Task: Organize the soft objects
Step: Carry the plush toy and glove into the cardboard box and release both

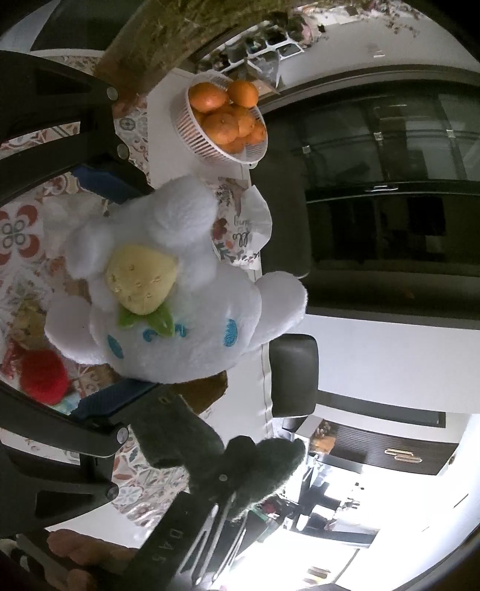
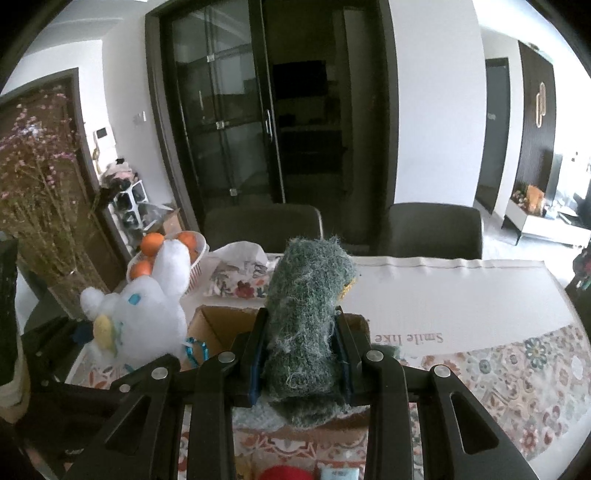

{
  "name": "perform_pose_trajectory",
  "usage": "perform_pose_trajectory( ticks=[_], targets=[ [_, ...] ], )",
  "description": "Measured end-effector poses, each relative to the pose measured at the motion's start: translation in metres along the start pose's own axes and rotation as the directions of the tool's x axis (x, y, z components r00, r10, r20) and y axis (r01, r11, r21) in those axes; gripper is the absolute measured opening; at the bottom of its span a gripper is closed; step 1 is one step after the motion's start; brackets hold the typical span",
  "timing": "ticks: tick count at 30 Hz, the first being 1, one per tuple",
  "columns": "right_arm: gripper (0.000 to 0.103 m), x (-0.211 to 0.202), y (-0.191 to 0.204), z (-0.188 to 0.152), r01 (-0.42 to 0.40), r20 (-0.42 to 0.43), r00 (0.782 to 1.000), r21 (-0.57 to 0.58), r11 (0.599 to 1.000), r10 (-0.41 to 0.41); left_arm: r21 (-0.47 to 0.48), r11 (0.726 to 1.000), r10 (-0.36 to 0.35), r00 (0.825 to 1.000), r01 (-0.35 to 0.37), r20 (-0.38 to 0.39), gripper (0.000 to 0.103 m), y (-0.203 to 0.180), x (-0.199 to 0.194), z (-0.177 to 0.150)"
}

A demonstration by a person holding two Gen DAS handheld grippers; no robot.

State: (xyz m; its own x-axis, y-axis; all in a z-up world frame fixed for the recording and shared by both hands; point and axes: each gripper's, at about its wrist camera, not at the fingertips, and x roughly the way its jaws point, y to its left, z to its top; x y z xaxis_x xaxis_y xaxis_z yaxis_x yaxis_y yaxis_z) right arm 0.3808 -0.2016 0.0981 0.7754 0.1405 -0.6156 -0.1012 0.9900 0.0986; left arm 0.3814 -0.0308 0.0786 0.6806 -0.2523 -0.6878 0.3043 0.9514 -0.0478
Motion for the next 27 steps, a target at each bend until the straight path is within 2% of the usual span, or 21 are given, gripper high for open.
perform_pose_trajectory(
  ticks=[9,15,21,25,27],
  targets=[
    [0.032,0.054,-0.013,-0.006,-0.04,-0.121,0.992,0.009,0.999,0.041,0.005,1.0,-0.02,0.997,0.02,-0.068,0.085,0.004,0.052,0.009],
    [0.033,0.09,-0.025,-0.019,-0.057,-0.217,0.974,0.035,0.998,0.063,0.012,0.999,-0.035,0.991,0.037,-0.129,0.086,-0.001,0.083,0.004],
    [0.033,0.112,-0.029,-0.028,-0.075,-0.278,0.957,0.05,0.996,0.086,0.02,0.999,-0.033,0.983,0.037,-0.178,0.087,-0.005,0.105,-0.002],
    [0.036,0.122,-0.03,-0.033,-0.082,-0.311,0.946,0.051,0.995,0.093,0.044,0.998,-0.025,0.98,0.034,-0.196,0.09,-0.008,0.113,-0.006],
    [0.048,0.125,-0.032,-0.035,-0.085,-0.325,0.941,0.053,0.995,0.098,0.056,0.998,-0.015,0.979,0.027,-0.202,0.095,-0.01,0.114,-0.007]
  ],
)
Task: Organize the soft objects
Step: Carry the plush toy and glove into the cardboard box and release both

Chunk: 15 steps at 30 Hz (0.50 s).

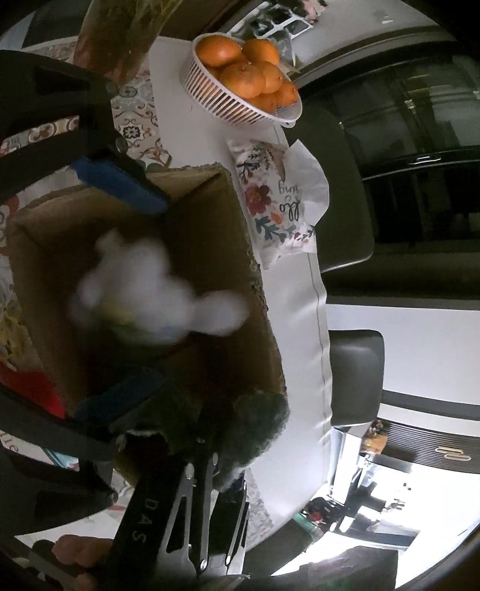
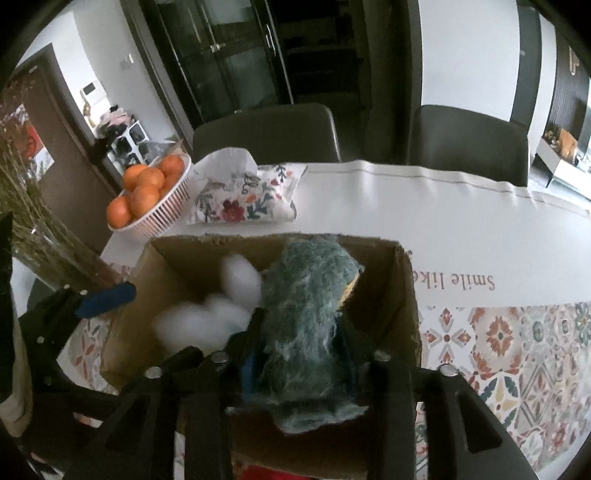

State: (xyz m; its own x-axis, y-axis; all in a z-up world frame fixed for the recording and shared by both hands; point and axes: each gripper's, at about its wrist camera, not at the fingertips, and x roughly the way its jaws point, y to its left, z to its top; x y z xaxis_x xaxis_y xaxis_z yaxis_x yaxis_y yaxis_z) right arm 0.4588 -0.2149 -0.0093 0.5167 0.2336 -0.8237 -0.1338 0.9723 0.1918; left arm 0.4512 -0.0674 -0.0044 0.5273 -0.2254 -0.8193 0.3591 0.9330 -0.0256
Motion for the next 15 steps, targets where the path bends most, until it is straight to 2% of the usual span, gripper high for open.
perform_pose_trajectory(
  ticks=[1,2,8,15],
  targets=[
    [0.06,0.0,-0.001,0.0,-0.002,-0.005,1.0,0.008,1.0,0.002,0.006,1.0,0.011,1.0,-0.011,-0.002,0.095,-0.001,0.0,-0.001],
    [0.066,0.0,-0.002,0.001,-0.003,-0.006,1.0,0.012,1.0,0.003,0.009,1.0,0.019,1.0,-0.019,-0.002,0.096,-0.001,0.0,-0.001],
    [0.067,-0.015,0.002,0.0,0.027,0.026,0.999,0.0,1.0,-0.027,0.0,0.999,0.037,0.999,-0.037,-0.002,0.096,0.0,-0.008,-0.003],
    [0.067,-0.048,0.015,-0.01,0.1,0.083,0.992,-0.035,0.994,-0.096,-0.02,0.998,0.065,0.998,-0.065,0.004,0.096,-0.002,-0.027,-0.014]
  ],
)
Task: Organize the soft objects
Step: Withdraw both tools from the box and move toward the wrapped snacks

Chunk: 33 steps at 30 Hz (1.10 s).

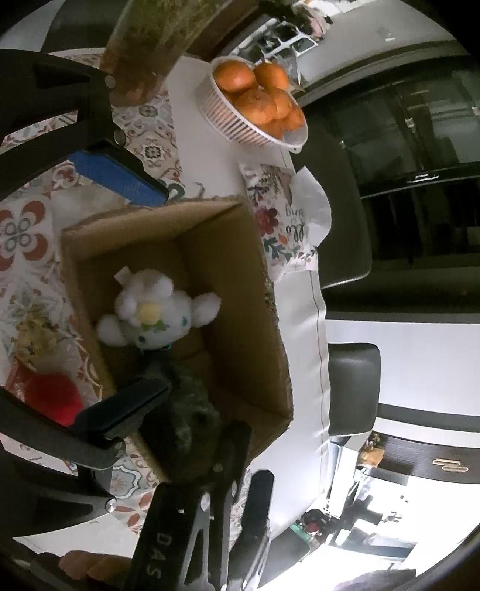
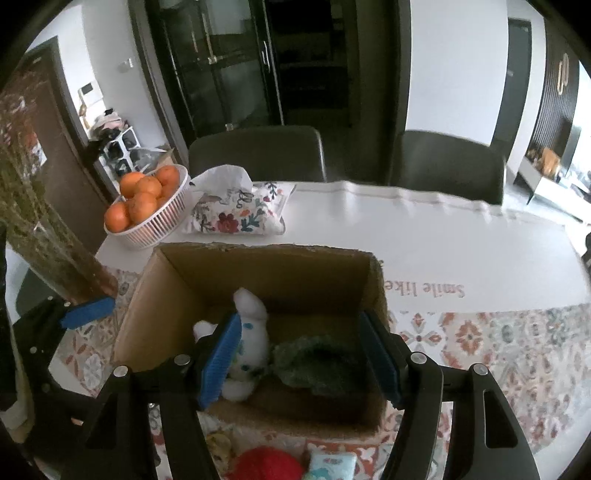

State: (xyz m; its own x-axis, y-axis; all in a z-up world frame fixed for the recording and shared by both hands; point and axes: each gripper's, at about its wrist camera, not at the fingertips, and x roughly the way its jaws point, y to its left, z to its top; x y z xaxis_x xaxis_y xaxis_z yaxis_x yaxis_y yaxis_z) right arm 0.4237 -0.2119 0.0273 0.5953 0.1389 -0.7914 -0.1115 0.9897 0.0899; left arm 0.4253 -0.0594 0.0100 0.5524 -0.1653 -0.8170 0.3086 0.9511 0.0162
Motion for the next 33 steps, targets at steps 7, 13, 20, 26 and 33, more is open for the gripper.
perform_pose_trajectory(
  ticks=[7,13,20,26,33],
  targets=[
    [0.067,-0.031,0.007,-0.015,0.009,0.018,1.0,-0.013,1.0,-0.009,-0.018,1.0,0.025,1.0,-0.024,0.006,0.096,-0.003,-0.027,-0.016],
    [0.067,-0.054,0.013,-0.034,0.007,0.026,1.0,-0.018,1.0,-0.007,-0.021,0.999,0.046,0.999,-0.046,0.016,0.096,-0.007,-0.055,-0.035],
    [0.067,-0.079,0.02,-0.06,0.025,0.021,0.999,-0.032,0.999,-0.024,-0.008,0.997,0.07,0.997,-0.07,0.022,0.096,-0.015,-0.081,-0.06],
    [0.067,-0.091,0.028,-0.078,0.049,-0.042,0.998,-0.083,0.995,-0.053,0.01,0.996,0.09,0.996,-0.09,-0.013,0.096,-0.022,-0.097,-0.086],
    [0.067,-0.098,0.034,-0.103,0.052,-0.118,0.991,-0.134,0.99,-0.069,0.017,0.997,0.079,0.995,-0.078,-0.055,0.096,-0.03,-0.108,-0.108]
  ],
)
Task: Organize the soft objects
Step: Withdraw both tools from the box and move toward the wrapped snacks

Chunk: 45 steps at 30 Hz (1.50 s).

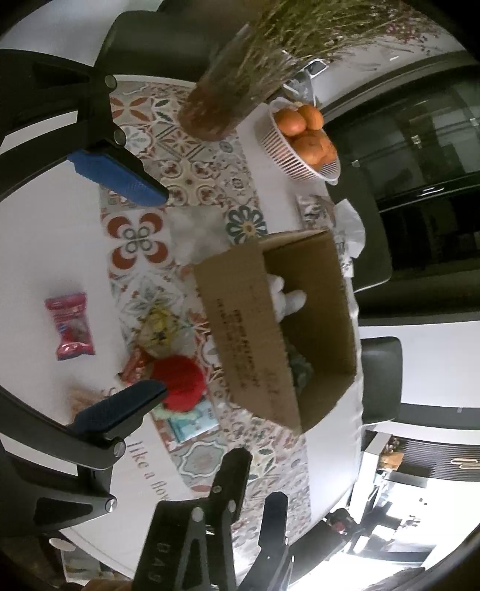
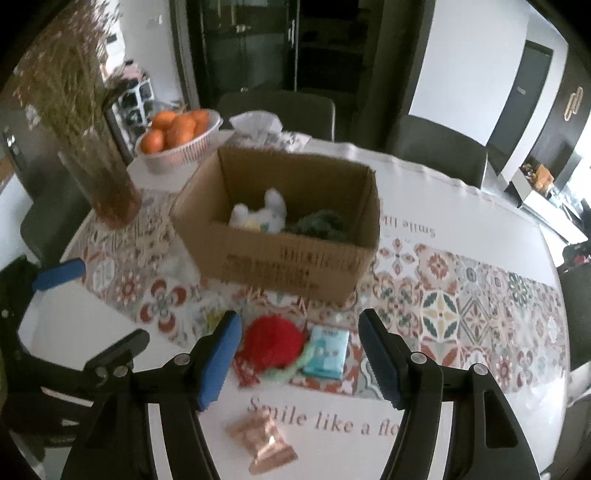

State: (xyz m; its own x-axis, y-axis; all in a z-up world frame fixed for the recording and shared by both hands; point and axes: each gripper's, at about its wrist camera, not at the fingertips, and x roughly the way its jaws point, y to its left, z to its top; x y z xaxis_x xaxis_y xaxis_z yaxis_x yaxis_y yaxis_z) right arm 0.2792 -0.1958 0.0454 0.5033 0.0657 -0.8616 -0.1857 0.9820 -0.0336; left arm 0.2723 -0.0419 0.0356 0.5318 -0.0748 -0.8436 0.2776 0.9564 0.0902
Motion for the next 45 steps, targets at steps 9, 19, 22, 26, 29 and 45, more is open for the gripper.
perform_pose_trajectory(
  ticks=[9,19,22,26,29,45],
  targets=[
    [0.067,0.011,0.013,-0.033,0.015,-0.104,0.994,-0.072,0.997,-0.023,0.016,1.0,-0.003,0.998,0.004,-0.068,0.096,-0.01,0.004,-0.036],
    [0.067,0.036,0.026,-0.062,0.007,-0.23,0.972,-0.128,0.992,-0.037,0.019,1.0,-0.014,0.986,0.018,-0.167,0.096,-0.014,0.027,-0.065],
    [0.067,0.045,0.028,-0.07,-0.002,-0.274,0.961,-0.146,0.989,-0.038,0.024,1.0,-0.007,0.982,0.012,-0.188,0.096,-0.016,0.032,-0.071],
    [0.067,0.056,0.031,-0.081,-0.02,-0.326,0.945,-0.161,0.987,-0.034,0.023,1.0,-0.008,0.976,0.013,-0.217,0.096,-0.017,0.041,-0.077],
    [0.067,0.065,0.033,-0.09,-0.043,-0.368,0.93,-0.168,0.985,-0.022,0.017,1.0,-0.019,0.969,0.024,-0.248,0.096,-0.018,0.05,-0.083],
    [0.067,0.101,0.047,-0.124,-0.156,-0.503,0.862,-0.163,0.974,0.053,-0.019,0.999,-0.054,0.937,0.051,-0.345,0.096,-0.024,0.087,-0.103]
  ],
)
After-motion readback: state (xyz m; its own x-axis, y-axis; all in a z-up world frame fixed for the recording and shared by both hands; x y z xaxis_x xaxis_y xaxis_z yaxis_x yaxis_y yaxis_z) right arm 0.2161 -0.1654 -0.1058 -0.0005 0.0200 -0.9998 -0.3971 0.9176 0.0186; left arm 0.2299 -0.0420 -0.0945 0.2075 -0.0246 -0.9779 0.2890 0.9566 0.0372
